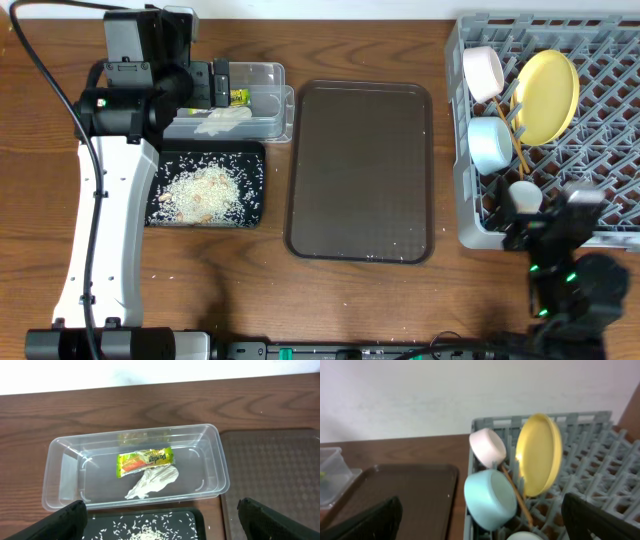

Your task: Sort waste into correct bins and load items into the dishwasher rack

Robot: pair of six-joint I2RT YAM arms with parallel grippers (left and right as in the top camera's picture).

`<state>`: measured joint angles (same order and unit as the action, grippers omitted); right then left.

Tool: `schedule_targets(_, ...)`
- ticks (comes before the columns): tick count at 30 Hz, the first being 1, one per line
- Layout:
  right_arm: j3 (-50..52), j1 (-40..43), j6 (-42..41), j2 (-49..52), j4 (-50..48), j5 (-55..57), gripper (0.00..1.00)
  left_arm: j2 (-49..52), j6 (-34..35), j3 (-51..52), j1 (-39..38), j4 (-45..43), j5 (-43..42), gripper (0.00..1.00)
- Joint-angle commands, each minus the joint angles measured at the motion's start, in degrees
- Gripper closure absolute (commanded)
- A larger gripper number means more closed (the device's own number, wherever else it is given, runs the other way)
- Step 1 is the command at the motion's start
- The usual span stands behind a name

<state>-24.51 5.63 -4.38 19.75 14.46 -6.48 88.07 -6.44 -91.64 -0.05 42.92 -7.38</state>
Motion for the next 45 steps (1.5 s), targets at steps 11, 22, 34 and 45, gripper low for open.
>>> schedule_targets(11,24.2,-4.28,-0.92,-19.47,-11.1,2.75,0.01,-0.07,-0.61,-0.74,0.13,-0.04,-0.11,0.02)
schedule_targets(22,24.2,-5.07,-1.33,-19.45,-10.51,3.21,0.01,-0.07,-0.61,-0.74,0.13,-0.04,-0.11,0.02)
schedule_targets(34,24.2,-5.07,-1.33,-19.45,-10.51,3.21,0.01,-0.07,-0.61,-0.74,0.13,-0.04,-0.11,0.02)
schedule_targets(45,24.2,-5.07,-1.33,-19.45,-10.51,3.21,0.01,-2.38,-0.63,-0.42,0.09,1.03,6.1,0.02)
